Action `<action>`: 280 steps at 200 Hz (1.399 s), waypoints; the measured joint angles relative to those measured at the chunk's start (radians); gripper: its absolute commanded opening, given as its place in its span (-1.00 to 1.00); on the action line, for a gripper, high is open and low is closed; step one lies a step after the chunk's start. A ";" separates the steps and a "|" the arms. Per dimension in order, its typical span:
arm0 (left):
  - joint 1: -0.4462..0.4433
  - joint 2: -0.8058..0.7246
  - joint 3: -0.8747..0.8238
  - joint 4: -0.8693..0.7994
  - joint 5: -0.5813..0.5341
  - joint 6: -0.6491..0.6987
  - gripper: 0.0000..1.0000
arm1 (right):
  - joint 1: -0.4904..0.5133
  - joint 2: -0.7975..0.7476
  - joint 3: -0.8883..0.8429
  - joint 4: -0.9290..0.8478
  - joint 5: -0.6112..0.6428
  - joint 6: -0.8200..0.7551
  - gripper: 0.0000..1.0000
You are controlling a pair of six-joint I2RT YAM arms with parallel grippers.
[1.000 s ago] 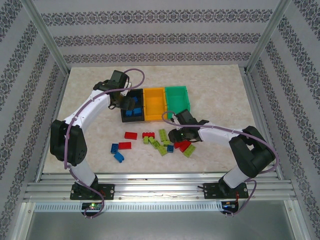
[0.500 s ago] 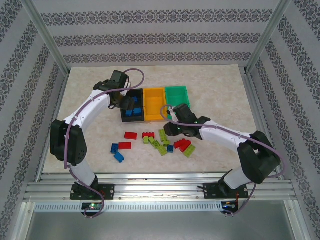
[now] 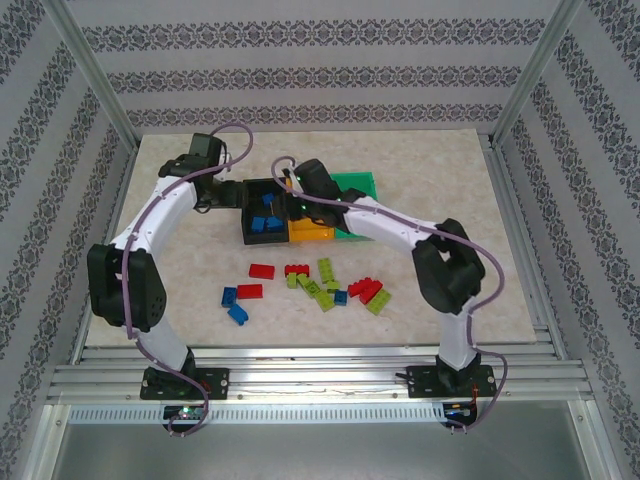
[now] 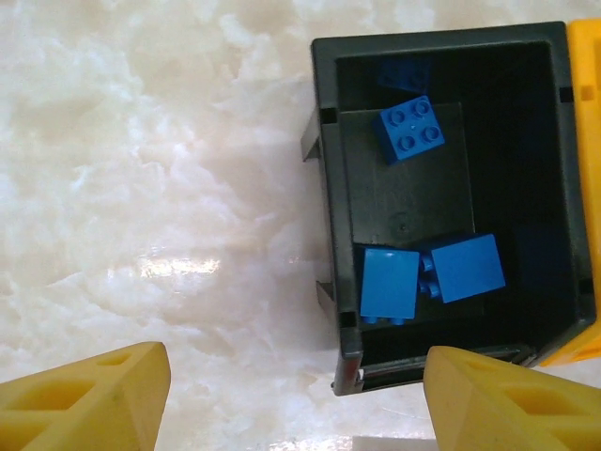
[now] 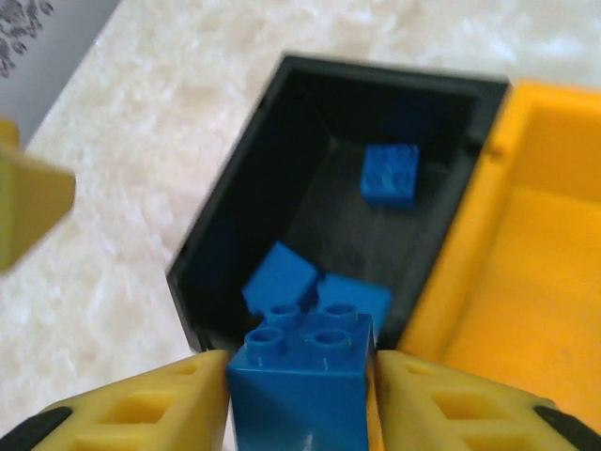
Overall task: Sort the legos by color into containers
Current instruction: Place the lego in the container, then pick up the lego from the bottom-center of the table.
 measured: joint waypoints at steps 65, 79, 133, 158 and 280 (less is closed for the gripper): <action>0.002 -0.009 -0.008 0.004 0.012 0.000 0.45 | 0.000 0.059 0.079 -0.011 -0.053 0.003 0.11; 0.002 -0.014 -0.009 0.007 0.021 0.000 0.45 | 0.003 0.009 -0.012 -0.009 -0.053 0.003 0.11; 0.002 -0.021 -0.013 0.030 0.057 0.000 0.45 | 0.020 -0.326 -0.417 -0.040 -0.028 -0.014 0.10; 0.002 -0.030 -0.040 0.056 0.070 0.000 0.45 | 0.033 -0.494 -0.571 -0.063 -0.006 -0.014 0.07; 0.002 -0.079 -0.077 0.118 0.114 0.000 0.45 | 0.141 -0.766 -0.952 -0.214 0.014 0.175 -0.02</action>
